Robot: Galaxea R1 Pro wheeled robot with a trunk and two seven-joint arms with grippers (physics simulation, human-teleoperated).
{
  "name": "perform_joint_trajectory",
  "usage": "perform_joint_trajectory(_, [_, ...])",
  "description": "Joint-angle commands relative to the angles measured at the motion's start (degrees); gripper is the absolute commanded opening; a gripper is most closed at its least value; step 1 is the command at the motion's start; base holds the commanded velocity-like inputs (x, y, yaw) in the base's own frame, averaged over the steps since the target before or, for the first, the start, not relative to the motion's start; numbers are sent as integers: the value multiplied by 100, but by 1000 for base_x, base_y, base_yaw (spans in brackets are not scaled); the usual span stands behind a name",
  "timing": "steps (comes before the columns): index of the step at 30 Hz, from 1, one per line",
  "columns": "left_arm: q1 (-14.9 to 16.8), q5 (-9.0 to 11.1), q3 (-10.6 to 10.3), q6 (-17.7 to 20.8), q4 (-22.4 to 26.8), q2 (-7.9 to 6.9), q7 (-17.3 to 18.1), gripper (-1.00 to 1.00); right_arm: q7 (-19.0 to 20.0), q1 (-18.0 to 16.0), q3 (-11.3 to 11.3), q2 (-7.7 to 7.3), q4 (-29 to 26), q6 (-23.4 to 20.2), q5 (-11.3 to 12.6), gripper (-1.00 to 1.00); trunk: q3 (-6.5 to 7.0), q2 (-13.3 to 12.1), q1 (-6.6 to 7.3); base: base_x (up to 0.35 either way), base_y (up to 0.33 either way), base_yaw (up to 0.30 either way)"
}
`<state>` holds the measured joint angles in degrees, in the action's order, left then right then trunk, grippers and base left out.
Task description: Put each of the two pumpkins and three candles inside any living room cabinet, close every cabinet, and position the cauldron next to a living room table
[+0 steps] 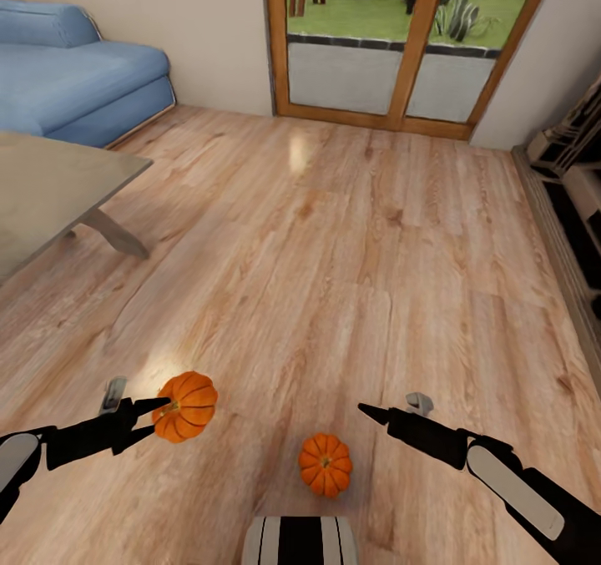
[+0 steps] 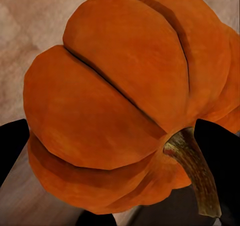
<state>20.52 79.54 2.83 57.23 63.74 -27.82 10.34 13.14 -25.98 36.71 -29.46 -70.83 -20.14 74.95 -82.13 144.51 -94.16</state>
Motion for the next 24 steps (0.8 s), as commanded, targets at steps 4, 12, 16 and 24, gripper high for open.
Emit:
perform_joint_trajectory(4, [-2,-3,6,25,81,0,51,-100,13,-4,4,1,35,2,36,100,-3,2,1,130,60,169])
perform_joint_trajectory(12, [-4,9,7,34,152,-4,171,-100,30,-4,24,2,51,8,30,100,-3,2,1,-60,15,19])
perform_joint_trajectory(16, [-16,9,5,39,247,-4,434,-100,5,-4,26,3,70,-6,40,100,-3,2,1,-24,1,1])
perform_joint_trajectory(24, [-545,6,41,43,1013,-16,1469,-100,-561,-10,5,559,459,-582,30,100,-136,10,-15,-2,0,0])
